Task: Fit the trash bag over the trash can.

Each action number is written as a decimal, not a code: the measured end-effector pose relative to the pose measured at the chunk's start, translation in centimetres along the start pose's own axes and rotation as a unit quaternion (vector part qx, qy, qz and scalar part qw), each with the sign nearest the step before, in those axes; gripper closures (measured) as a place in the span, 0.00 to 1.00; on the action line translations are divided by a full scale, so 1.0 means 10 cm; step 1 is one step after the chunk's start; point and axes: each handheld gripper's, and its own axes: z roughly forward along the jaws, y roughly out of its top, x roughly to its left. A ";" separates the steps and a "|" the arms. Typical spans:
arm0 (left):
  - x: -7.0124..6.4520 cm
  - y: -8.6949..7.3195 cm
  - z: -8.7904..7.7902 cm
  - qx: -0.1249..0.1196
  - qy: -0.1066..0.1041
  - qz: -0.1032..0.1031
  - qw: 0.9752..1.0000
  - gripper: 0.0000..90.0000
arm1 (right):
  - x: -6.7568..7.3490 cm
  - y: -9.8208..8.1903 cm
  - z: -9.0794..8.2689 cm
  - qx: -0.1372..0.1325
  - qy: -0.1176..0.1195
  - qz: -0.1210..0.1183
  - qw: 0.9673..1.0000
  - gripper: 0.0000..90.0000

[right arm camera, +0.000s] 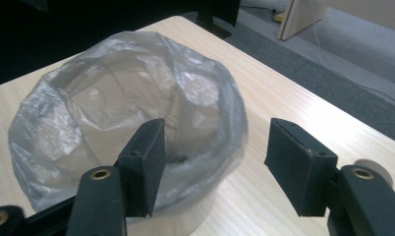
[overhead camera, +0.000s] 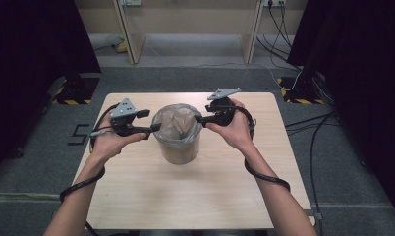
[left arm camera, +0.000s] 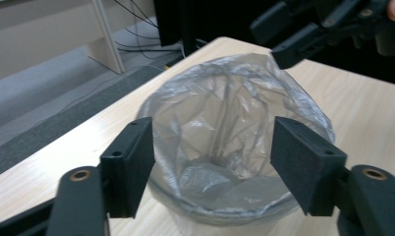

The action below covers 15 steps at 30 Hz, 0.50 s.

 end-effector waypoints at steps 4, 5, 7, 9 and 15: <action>0.03 -0.09 -0.07 -0.010 0.018 -0.013 1.000 0.28 | -0.04 -0.08 -0.05 -0.006 -0.005 0.011 1.000 0.43; 0.03 -0.11 -0.09 -0.010 0.022 -0.016 1.000 0.27 | -0.05 -0.10 -0.07 -0.006 -0.007 0.012 1.000 0.43; 0.05 -0.16 -0.12 -0.013 0.029 -0.021 0.999 0.26 | -0.07 -0.13 -0.09 -0.006 -0.009 0.015 1.000 0.43; 0.06 -0.21 -0.14 -0.015 0.033 -0.027 0.999 0.26 | -0.10 -0.17 -0.11 -0.008 -0.013 0.019 1.000 0.43; 0.08 -0.34 -0.21 -0.016 0.038 -0.035 0.999 0.25 | -0.15 -0.29 -0.16 -0.005 -0.020 0.030 0.999 0.42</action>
